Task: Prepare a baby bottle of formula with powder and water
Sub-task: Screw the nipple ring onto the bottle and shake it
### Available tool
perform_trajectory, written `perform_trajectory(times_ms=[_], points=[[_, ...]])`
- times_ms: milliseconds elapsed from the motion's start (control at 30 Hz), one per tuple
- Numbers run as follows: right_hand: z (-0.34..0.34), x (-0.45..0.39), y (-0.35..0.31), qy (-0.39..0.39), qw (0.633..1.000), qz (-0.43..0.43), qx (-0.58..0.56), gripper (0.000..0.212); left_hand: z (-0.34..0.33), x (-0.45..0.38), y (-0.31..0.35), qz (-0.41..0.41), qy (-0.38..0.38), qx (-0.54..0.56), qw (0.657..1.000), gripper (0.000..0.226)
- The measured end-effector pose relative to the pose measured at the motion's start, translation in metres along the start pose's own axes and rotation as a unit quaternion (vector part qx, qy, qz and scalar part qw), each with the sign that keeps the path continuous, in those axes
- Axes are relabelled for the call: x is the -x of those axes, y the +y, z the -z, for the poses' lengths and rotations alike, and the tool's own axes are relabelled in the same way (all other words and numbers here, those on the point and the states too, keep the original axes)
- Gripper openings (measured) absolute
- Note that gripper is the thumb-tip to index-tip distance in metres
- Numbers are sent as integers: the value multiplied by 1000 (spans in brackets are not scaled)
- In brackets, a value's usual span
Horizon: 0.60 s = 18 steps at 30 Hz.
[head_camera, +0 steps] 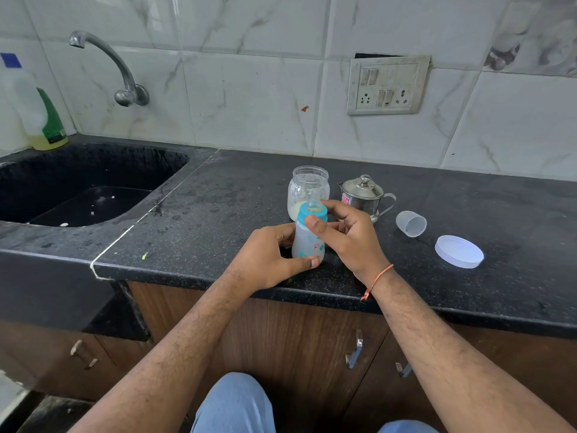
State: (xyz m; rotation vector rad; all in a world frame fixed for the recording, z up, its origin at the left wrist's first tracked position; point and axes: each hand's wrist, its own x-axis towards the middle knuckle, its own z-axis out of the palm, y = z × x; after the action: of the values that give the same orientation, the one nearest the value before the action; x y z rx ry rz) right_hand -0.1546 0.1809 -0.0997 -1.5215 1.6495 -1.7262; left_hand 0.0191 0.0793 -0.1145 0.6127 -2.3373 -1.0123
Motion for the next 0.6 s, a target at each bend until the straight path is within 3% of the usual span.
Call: perform_trajectory(times_ms=[233,333,433,500,600], points=[[21,-19,-22,-179,980,-21,84,39,2,-1,1,6,-8,-14,1000,49],[6,-6,-24,-83,994,-15,63,32,-2,0,-1,7,11,-19,1000,41],[-15,7,-21,62,985,31,160,35,-5,3,0,7,43,-26,999,44],[-17,8,-22,57,989,8,135,38,-4,3,0,3,52,-29,998,51],[-4,-1,-24,-49,997,-32,45,36,1,3,0,-10,-11,16,1000,67]])
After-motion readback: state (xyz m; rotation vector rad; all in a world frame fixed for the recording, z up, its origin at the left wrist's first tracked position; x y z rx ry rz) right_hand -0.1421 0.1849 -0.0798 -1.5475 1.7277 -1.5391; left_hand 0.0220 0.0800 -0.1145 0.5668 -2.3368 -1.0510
